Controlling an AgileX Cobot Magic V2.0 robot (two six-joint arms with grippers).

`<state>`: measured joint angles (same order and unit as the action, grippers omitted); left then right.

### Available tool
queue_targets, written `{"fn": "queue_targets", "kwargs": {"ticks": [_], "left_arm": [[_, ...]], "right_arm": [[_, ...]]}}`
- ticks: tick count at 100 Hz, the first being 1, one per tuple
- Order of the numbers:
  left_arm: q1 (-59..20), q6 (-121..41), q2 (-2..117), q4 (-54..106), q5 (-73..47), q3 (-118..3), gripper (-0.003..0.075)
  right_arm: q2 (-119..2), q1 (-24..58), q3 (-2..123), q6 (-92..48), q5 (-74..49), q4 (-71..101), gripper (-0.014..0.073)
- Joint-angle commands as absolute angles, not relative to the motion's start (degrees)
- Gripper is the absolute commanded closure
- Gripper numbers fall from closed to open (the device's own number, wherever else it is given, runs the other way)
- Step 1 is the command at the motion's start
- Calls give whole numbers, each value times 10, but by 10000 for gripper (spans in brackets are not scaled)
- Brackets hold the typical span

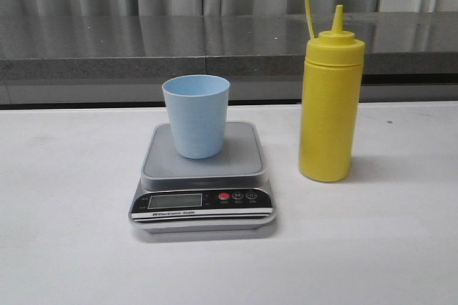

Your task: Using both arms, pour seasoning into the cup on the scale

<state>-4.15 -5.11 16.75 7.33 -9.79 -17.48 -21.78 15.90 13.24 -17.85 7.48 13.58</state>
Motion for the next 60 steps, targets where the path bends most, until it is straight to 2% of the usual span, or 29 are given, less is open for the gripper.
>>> {"fn": "queue_targets", "kwargs": {"ticks": [1,17,26,60], "left_arm": [[-40,-47,172,77,-51,-190,738],[-40,-47,172,77,-51,-190,738],[-40,-47,172,77,-51,-190,738],[-40,-47,172,77,-51,-190,738]], "right_arm": [[-212,154,148,-187,100,138,224],[-212,154,148,-187,96,138,564],[-212,154,148,-187,99,138,719],[-212,154,148,-186,97,138,713]]}}
